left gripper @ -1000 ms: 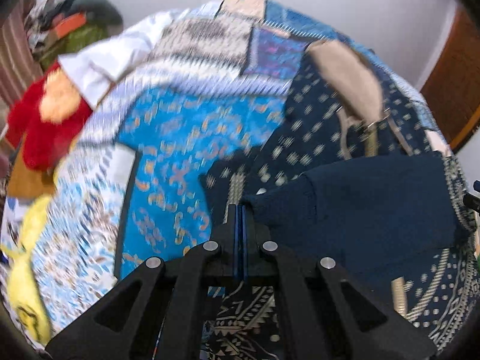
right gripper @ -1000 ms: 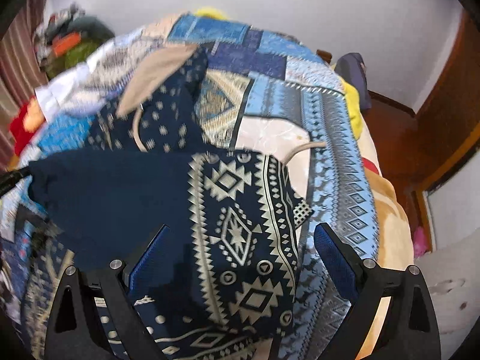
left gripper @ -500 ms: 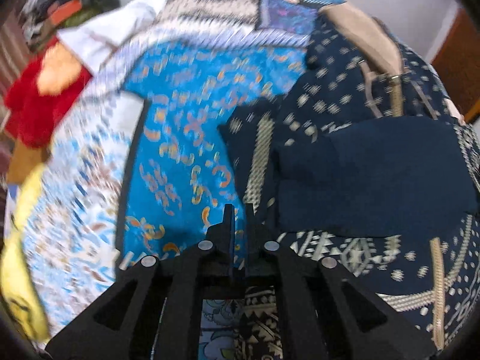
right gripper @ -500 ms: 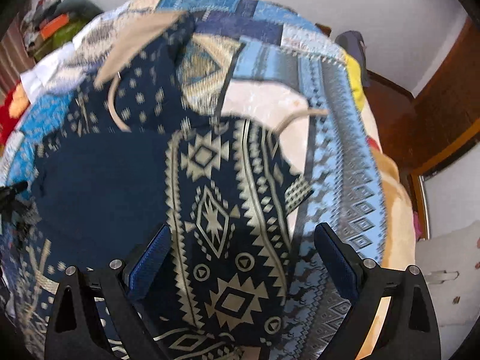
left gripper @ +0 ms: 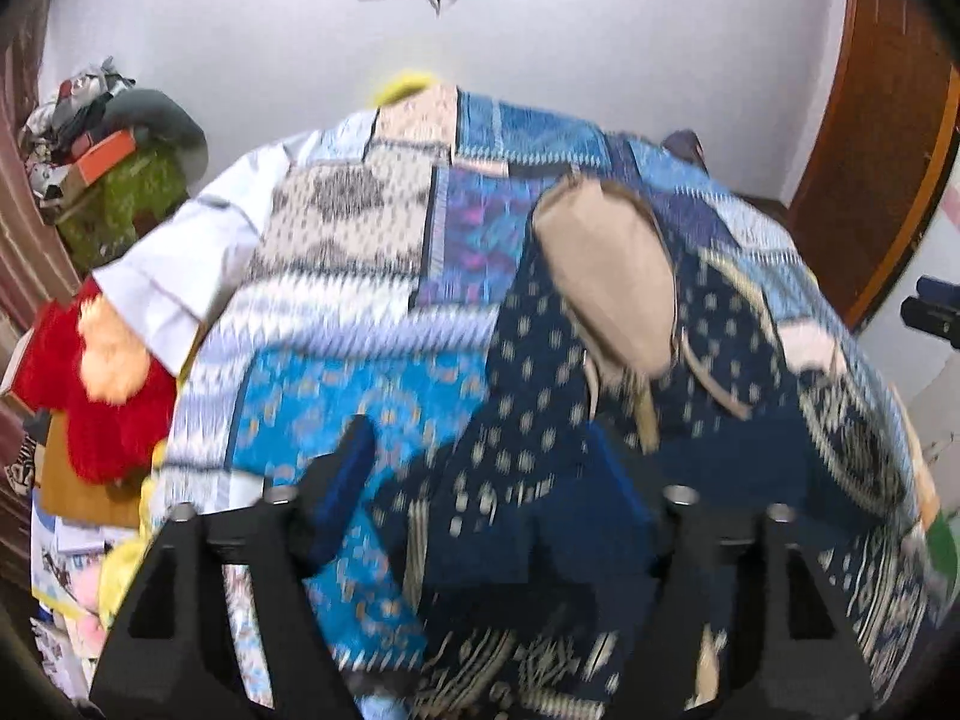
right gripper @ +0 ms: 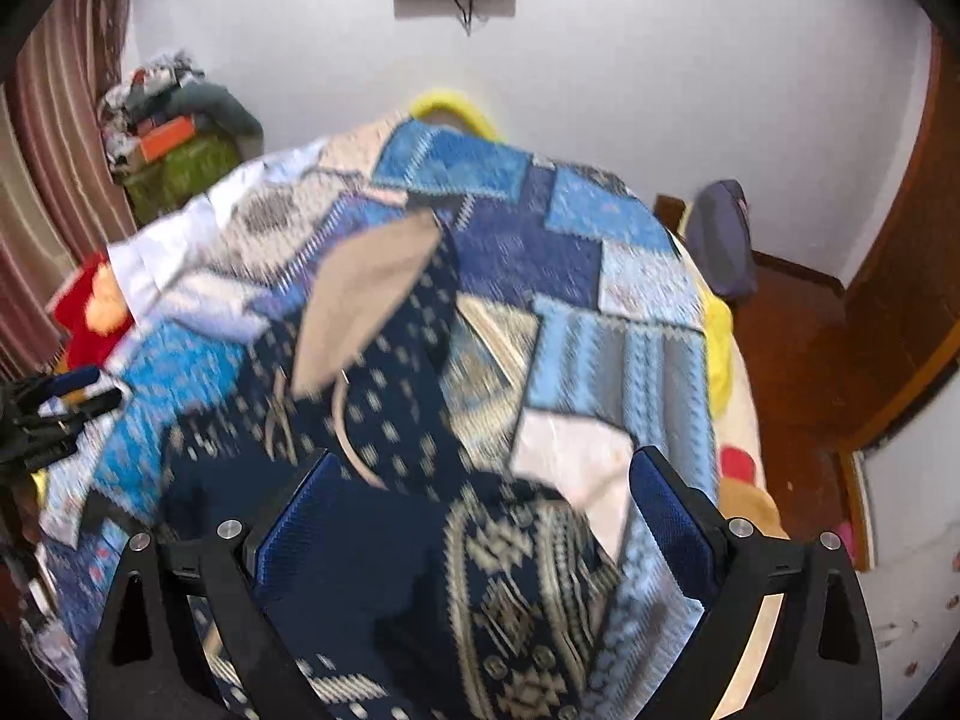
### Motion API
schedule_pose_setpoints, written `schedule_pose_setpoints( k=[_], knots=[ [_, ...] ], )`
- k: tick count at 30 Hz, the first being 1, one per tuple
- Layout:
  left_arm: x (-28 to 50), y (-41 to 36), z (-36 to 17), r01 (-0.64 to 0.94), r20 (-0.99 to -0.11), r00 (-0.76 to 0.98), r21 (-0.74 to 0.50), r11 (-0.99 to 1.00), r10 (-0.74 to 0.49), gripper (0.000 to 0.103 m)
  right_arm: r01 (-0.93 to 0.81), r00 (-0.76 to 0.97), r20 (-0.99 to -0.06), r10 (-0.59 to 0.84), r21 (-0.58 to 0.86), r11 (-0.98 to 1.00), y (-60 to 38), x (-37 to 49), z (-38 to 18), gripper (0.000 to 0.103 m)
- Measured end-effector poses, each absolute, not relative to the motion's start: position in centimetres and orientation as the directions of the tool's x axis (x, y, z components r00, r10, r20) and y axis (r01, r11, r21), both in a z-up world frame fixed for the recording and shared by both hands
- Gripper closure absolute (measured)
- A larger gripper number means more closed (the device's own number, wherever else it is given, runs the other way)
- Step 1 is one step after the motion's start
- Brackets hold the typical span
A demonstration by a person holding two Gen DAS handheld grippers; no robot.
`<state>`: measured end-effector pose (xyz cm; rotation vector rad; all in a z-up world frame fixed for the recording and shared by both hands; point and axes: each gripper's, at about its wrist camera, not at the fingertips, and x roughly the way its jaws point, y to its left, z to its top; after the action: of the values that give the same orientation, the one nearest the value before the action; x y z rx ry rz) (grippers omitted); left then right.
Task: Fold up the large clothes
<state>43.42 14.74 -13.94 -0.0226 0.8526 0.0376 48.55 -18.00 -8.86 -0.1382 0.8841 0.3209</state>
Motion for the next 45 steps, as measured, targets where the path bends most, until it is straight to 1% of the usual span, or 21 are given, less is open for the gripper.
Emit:
schedule_pose_setpoints(
  k=[3,7,12,15,17,18,20,23,24,25,26,27,28,29,30,31,32,35,37,41,45],
  knots=[
    [46.0,14.3,-13.7,-0.043,-0.746,0.665,-0.012,0.999,0.02,0.025,-0.333,0.585,-0.772,0.249,0.051,0.941,-16.8,50.7,-8.5,0.006],
    [49.9,14.3,-15.2,-0.042,-0.778,0.628,-0.036,0.998,-0.002,0.025,-0.334,0.544,-0.79,0.282,0.104,0.937,-15.0,54.0,-9.9,0.006],
    [54.9,14.7,-19.2,-0.065,-0.828,0.56,-0.083,0.994,-0.033,0.025,-0.342,0.416,-0.847,0.332,0.192,0.92,-12.5,59.1,-14.5,0.006],
    [57.5,15.0,-21.4,-0.079,-0.846,0.531,-0.11,0.991,-0.052,0.025,-0.32,0.4,-0.855,0.33,0.207,0.924,-11.6,61.2,-16.9,0.006],
    [59.2,15.2,-22.9,-0.086,-0.853,0.515,-0.151,0.985,-0.085,0.025,-0.295,0.367,-0.86,0.355,0.254,0.921,-11.1,63.1,-18.5,0.007],
    [59.8,15.3,-23.4,-0.096,-0.856,0.509,-0.161,0.982,-0.091,0.025,-0.284,0.355,-0.858,0.372,0.281,0.917,-11.0,63.8,-19.1,0.007],
    [60.9,15.3,-24.6,-0.111,-0.86,0.497,-0.193,0.975,-0.113,0.025,-0.254,0.341,-0.844,0.413,0.34,0.905,-10.9,65.4,-20.4,0.021],
    [62.1,15.0,-25.7,-0.117,-0.852,0.501,-0.238,0.964,-0.15,0.025,-0.235,0.336,-0.841,0.424,0.361,0.902,-10.2,67.0,-21.8,0.023],
    [62.3,14.9,-25.6,-0.116,-0.847,0.51,-0.241,0.964,-0.15,0.027,-0.24,0.355,-0.835,0.422,0.355,0.904,-9.9,67.2,-21.8,0.024],
    [62.3,14.5,-25.5,-0.104,-0.839,0.52,-0.252,0.962,-0.164,0.036,-0.253,0.368,-0.831,0.416,0.341,0.905,-9.4,67.3,-21.8,0.032],
    [62.5,14.1,-25.5,-0.093,-0.833,0.523,-0.267,0.959,-0.181,0.048,-0.263,0.373,-0.832,0.41,0.329,0.907,-8.9,67.4,-21.8,0.043],
    [62.6,13.8,-25.5,-0.091,-0.831,0.523,-0.277,0.956,-0.191,0.054,-0.275,0.372,-0.835,0.406,0.318,0.907,-8.5,67.5,-21.9,0.05],
    [62.6,13.5,-25.4,-0.09,-0.831,0.52,-0.282,0.955,-0.196,0.064,-0.285,0.373,-0.837,0.401,0.308,0.908,-8.0,67.5,-21.9,0.065],
    [62.5,13.0,-25.3,-0.081,-0.833,0.516,-0.277,0.957,-0.198,0.076,-0.304,0.37,-0.839,0.399,0.296,0.905,-7.5,67.4,-21.9,0.077],
    [62.5,12.6,-25.0,-0.071,-0.838,0.511,-0.265,0.962,-0.193,0.081,-0.319,0.364,-0.839,0.405,0.296,0.9,-7.2,67.2,-21.8,0.081],
    [62.3,12.2,-24.6,-0.059,-0.844,0.507,-0.238,0.97,-0.176,0.091,-0.339,0.363,-0.837,0.41,0.291,0.895,-6.8,66.8,-21.7,0.086],
    [62.0,11.9,-24.2,-0.039,-0.845,0.508,-0.215,0.976,-0.166,0.092,-0.347,0.368,-0.837,0.406,0.281,0.895,-6.7,66.3,-21.5,0.09],
    [60.2,11.5,-21.9,0.003,-0.832,0.527,-0.201,0.98,-0.173,0.092,-0.366,0.395,-0.831,0.391,0.248,0.897,-6.8,64.3,-20.6,0.092],
    [58.3,11.3,-19.9,0.03,-0.815,0.542,-0.224,0.974,-0.204,0.092,-0.382,0.409,-0.819,0.402,0.247,0.891,-7.3,62.4,-19.2,0.093],
    [52.9,10.0,-16.0,0.122,-0.789,0.577,-0.172,0.978,-0.211,0.092,-0.451,0.422,-0.785,0.453,0.251,0.856,-8.6,57.9,-15.9,0.093],
    [47.6,9.2,-14.8,0.174,-0.789,0.563,-0.178,0.969,-0.246,0.092,-0.506,0.403,-0.785,0.471,0.237,0.829,-9.7,52.6,-13.9,0.093]
  ],
)
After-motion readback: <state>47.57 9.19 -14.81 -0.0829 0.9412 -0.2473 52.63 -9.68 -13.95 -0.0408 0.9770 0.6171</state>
